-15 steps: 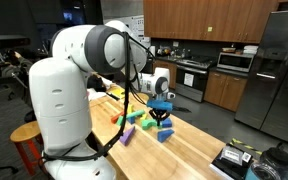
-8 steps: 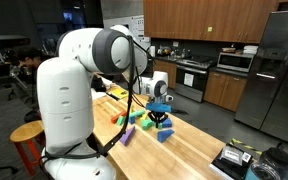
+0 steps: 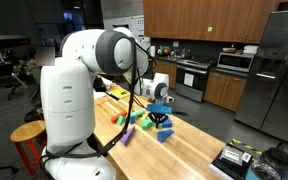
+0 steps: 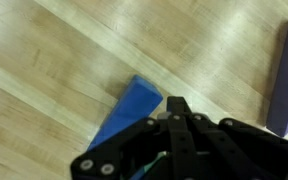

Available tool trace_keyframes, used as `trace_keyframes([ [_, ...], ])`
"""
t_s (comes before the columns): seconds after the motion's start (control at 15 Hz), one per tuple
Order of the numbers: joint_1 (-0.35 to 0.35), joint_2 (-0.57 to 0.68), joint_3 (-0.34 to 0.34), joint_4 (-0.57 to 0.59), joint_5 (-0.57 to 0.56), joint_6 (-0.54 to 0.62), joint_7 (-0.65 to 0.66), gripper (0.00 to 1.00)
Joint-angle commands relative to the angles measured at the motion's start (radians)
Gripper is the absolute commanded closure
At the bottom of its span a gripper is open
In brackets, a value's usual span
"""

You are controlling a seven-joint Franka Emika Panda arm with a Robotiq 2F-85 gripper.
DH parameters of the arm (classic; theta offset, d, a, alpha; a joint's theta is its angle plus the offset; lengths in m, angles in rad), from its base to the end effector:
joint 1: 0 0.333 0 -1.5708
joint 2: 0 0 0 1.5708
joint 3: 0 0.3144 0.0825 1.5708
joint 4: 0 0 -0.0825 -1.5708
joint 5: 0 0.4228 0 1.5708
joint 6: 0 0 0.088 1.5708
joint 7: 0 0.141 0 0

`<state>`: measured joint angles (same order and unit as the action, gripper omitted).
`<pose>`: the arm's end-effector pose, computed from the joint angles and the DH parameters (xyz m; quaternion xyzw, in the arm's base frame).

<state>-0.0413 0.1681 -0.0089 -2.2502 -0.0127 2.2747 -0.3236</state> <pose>0.5418 -0.0280 0.2147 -0.9875 -0.1403 0.0715 0.0081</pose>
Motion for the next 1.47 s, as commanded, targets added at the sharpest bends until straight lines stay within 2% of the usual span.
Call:
trace_keyframes([
  [0.0,-0.015,0.021,0.006,0.006,0.031,0.023,-0.042,1.0],
  [1.4,-0.048,0.064,0.005,0.009,0.036,0.059,-0.095,1.0],
])
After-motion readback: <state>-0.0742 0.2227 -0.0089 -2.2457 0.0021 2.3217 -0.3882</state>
